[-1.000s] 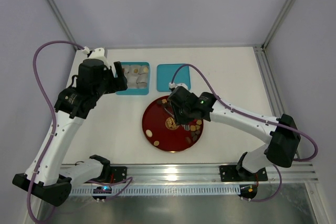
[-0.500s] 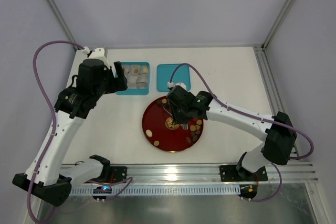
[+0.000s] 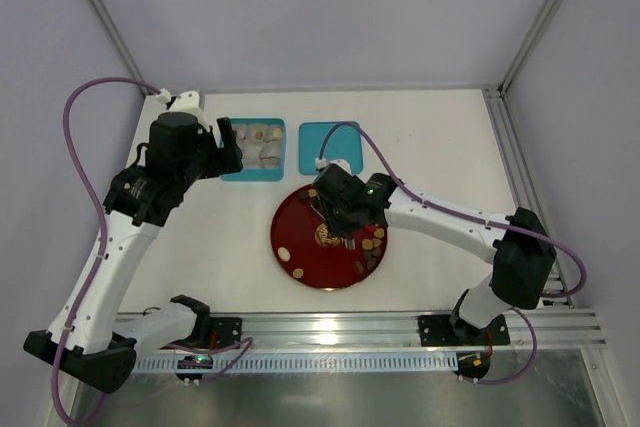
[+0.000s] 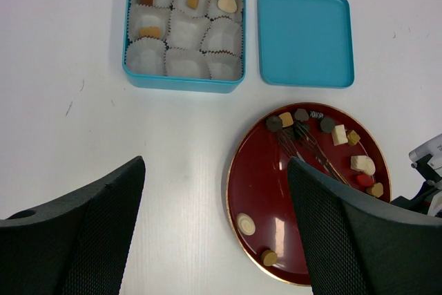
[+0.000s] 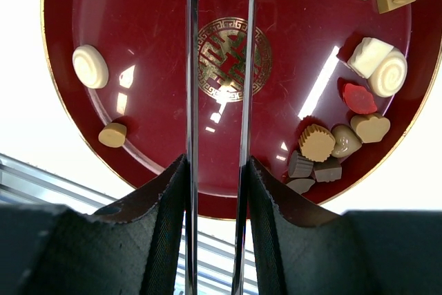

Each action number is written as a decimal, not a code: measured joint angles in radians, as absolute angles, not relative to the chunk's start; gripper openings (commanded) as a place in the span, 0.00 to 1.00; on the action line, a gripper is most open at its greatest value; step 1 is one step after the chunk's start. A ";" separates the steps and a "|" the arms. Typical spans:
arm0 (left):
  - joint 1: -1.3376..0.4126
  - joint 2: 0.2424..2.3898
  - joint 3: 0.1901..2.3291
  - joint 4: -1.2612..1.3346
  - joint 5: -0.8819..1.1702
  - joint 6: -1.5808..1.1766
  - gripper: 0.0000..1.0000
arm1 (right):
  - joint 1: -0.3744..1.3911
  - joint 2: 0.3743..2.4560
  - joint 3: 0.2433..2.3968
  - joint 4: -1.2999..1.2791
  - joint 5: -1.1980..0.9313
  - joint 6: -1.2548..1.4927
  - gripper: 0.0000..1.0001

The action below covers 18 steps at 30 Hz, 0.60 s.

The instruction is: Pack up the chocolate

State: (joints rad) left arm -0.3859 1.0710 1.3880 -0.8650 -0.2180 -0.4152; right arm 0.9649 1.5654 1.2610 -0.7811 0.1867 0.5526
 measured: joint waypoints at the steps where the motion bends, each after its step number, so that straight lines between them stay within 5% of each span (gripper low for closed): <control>1: -0.386 1.071 1.388 -0.865 -0.218 -0.415 0.82 | 0.965 1.570 1.262 -0.780 0.187 0.552 0.40; 18: -0.386 1.071 1.379 -0.865 -0.221 -0.414 0.82 | 0.965 1.578 1.266 -0.779 0.192 0.552 0.32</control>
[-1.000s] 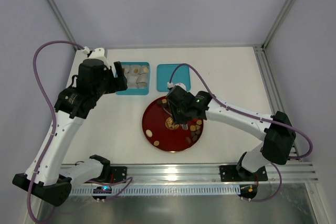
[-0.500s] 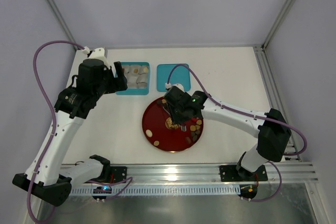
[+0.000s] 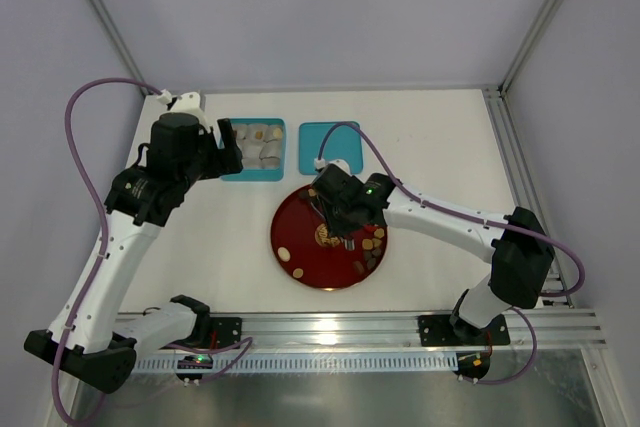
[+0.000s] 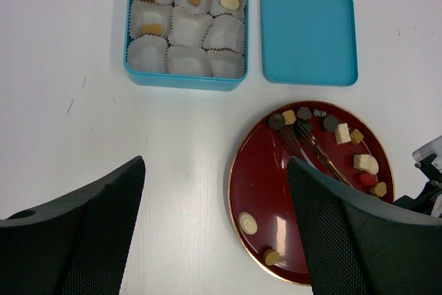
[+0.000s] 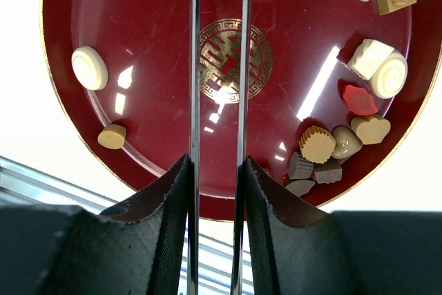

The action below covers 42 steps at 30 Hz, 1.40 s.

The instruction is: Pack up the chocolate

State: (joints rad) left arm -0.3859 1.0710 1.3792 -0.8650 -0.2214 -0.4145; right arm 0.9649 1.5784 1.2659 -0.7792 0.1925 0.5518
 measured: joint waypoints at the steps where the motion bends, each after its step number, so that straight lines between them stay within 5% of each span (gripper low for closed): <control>1: -0.386 1.071 1.379 -0.865 -0.221 -0.414 0.82 | 0.965 1.578 1.266 -0.779 0.193 0.552 0.32; 42: -0.386 1.071 1.378 -0.865 -0.221 -0.416 0.82 | 0.959 1.492 1.335 -0.836 0.202 0.527 0.28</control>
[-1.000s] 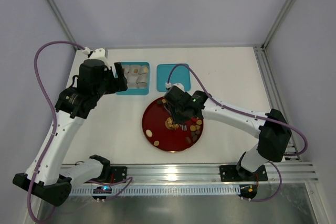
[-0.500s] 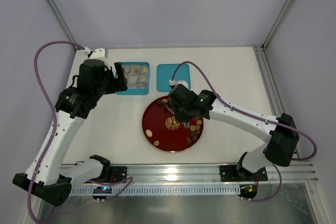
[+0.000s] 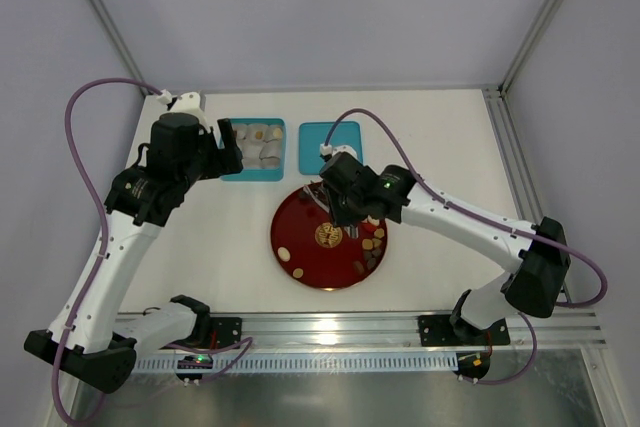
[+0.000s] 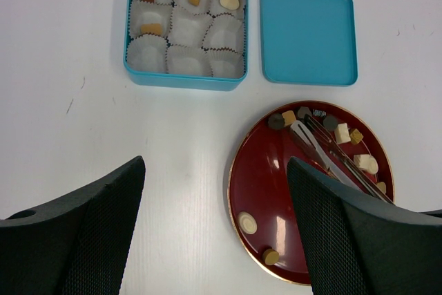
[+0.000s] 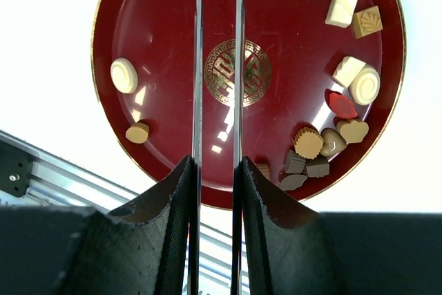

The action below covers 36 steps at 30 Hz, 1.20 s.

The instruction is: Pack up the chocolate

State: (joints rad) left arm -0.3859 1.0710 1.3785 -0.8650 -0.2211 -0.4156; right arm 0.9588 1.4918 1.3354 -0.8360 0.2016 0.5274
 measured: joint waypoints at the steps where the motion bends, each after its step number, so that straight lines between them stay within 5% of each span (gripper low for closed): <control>1: -0.386 1.071 1.378 -0.865 -0.221 -0.416 0.82 | 0.956 1.492 1.341 -0.837 0.200 0.525 0.29; 22: -0.386 1.072 1.447 -0.881 -0.228 -0.408 0.82 | 0.879 1.904 1.851 -0.715 0.160 0.338 0.29; 36: -0.386 1.074 1.468 -0.897 -0.236 -0.397 0.82 | 0.876 2.128 1.921 -0.563 0.091 0.285 0.29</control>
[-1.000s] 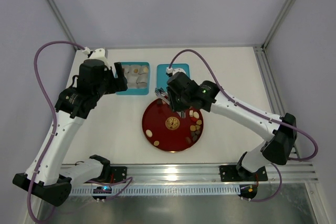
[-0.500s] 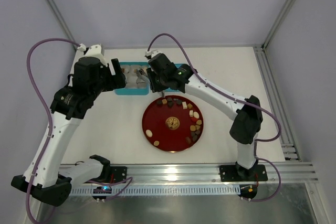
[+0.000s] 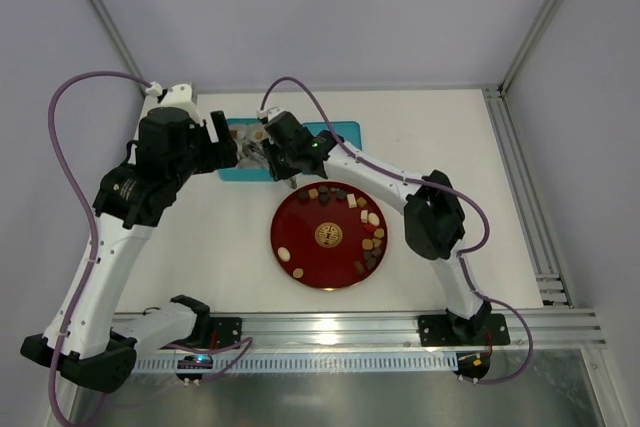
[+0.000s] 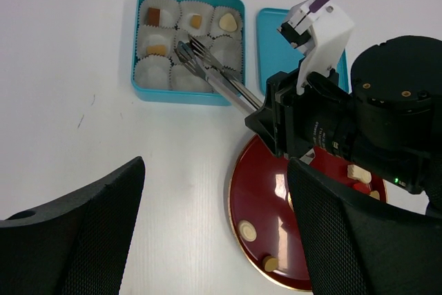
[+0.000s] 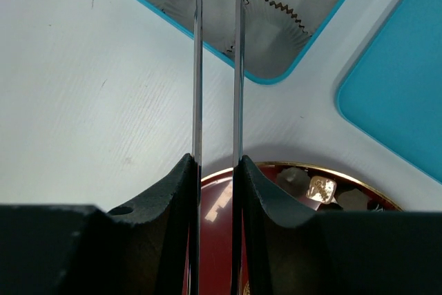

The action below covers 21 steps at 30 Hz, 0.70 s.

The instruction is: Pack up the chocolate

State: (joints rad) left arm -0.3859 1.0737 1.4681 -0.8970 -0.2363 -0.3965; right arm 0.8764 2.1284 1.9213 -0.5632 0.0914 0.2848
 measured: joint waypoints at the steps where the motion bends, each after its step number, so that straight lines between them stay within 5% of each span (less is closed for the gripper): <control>1: -0.386 1.074 1.468 -0.897 -0.236 -0.393 0.82 | 0.876 2.139 1.928 -0.559 0.090 0.284 0.29; 21: -0.386 1.074 1.468 -0.897 -0.236 -0.385 0.82 | 0.875 2.171 1.956 -0.534 0.106 0.282 0.29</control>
